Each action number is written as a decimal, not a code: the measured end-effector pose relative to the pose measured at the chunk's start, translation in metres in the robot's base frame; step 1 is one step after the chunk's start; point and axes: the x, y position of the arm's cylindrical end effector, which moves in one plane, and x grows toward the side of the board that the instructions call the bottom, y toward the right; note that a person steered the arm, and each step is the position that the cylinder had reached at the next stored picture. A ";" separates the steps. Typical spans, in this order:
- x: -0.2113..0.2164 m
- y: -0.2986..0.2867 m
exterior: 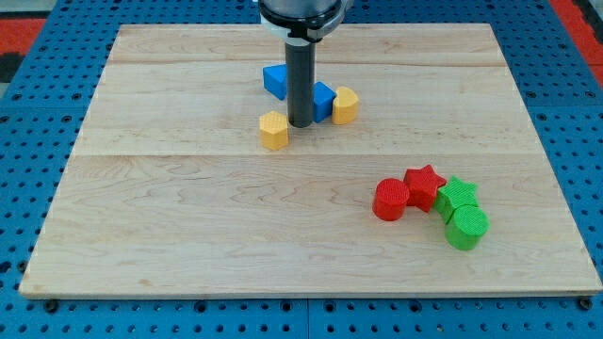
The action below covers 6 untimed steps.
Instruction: Push the cube and heart into the group of blocks
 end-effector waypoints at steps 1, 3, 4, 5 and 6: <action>-0.017 -0.034; -0.046 0.027; -0.067 0.035; -0.057 0.075; 0.015 0.133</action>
